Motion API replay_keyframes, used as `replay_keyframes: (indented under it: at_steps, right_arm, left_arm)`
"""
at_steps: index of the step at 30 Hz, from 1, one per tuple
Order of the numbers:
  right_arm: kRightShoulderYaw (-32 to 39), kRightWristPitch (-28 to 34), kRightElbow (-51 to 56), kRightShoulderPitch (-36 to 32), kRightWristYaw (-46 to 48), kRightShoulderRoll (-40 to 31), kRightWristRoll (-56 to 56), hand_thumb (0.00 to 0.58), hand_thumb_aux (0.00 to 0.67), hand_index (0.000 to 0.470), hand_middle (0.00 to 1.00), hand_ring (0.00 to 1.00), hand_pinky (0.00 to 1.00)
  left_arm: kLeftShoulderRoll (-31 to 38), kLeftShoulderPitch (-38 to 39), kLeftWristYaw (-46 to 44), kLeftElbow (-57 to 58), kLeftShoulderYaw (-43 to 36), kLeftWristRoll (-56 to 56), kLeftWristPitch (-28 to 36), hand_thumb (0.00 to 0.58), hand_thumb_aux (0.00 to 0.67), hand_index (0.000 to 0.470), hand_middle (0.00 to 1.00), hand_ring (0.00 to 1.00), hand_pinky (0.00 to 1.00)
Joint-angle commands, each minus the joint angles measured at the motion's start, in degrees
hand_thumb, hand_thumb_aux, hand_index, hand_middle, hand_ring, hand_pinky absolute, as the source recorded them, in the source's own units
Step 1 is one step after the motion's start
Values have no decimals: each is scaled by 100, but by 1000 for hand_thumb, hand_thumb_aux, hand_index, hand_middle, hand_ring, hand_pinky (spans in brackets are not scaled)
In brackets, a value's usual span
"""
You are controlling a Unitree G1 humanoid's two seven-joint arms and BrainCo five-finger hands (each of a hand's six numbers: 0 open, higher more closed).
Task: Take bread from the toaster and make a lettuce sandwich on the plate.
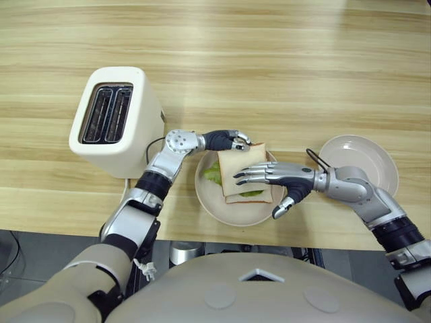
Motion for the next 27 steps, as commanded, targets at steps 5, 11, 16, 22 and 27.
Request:
replay_keyframes:
  at_steps: [5, 11, 16, 22, 27]
  right_arm:
    - [259, 556, 164, 273, 537, -202, -263, 0, 0, 0, 0, 0, 0]
    - [256, 603, 83, 252, 540, -141, -276, 0, 0, 0, 0, 0, 0]
    - [282, 692, -77, 267, 697, -146, -105, 0, 0, 0, 0, 0, 0]
    - [284, 820, -254, 364, 864, -194, 10, 0, 0, 0, 0, 0, 0]
    - [176, 846, -492, 334, 810, -129, 94, 0, 0, 0, 0, 0, 0]
  left_arm:
    - [78, -527, 1214, 618, -148, 879, -770, 0, 0, 0, 263, 263, 263]
    - [190, -817, 1749, 886, -195, 1216, -1135, 0, 0, 0, 0, 0, 0]
    - [246, -876, 1985, 1089, -287, 1433, -1352, 0, 0, 0, 0, 0, 0]
    - [586, -1280, 3770, 933, -135, 2217, -1572, 0, 0, 0, 0, 0, 0]
    - [740, -1106, 4409, 556, -32, 2316, -1688, 0, 0, 0, 0, 0, 0]
